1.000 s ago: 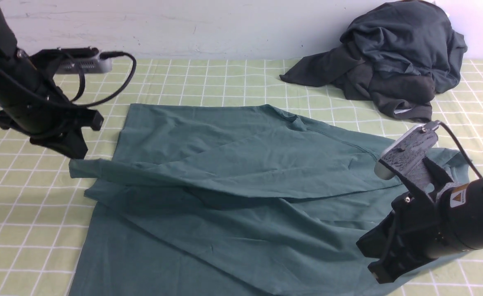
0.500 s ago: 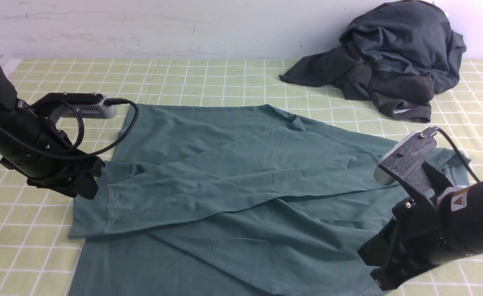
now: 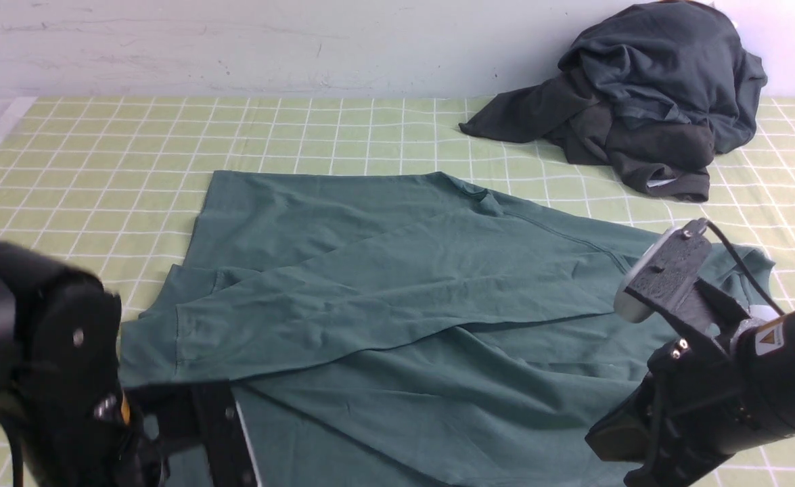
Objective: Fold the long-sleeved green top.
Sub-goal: Use both arms simultaneously to clamp the lower edge of the clothing fabric
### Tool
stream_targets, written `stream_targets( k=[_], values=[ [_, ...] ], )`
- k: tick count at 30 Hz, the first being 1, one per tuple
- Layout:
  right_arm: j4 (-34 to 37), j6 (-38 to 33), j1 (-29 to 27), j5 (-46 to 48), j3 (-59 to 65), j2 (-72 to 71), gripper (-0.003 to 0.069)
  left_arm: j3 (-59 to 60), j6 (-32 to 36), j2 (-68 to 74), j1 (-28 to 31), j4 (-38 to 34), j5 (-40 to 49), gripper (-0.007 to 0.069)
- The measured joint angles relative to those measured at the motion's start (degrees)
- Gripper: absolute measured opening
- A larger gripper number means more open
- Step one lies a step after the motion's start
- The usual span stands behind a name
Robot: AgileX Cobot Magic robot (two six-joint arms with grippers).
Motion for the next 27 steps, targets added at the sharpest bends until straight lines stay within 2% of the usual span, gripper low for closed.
stream_targets(
  k=[7, 10, 16, 23, 27],
  values=[
    [3.95, -4.78, 0.00, 0.00, 0.00, -1.49, -0.0016, 8.94, 0.34, -0.06, -0.68, 3.56, -18.77, 0.0372],
    [4.87, -5.62, 0.00, 0.00, 0.00, -1.49, -0.0016, 10.13, 0.16, 0.68, -0.68, 5.20, -23.77, 0.0330],
    [5.25, -6.38, 0.07, 0.23, 0.00, -1.49, -0.0016, 9.78, -0.04, 2.23, -0.77, 5.00, -22.93, 0.0202],
    [5.45, -7.55, 0.19, 0.49, 0.00, -1.49, -0.0016, 5.85, -5.22, 0.44, -0.82, 5.37, -18.58, 0.0022],
    [6.74, -11.10, 0.19, 0.49, 0.00, -1.49, -0.0016, 2.92, -8.40, -1.65, -0.82, 5.37, -14.31, -0.0002]
  ],
)
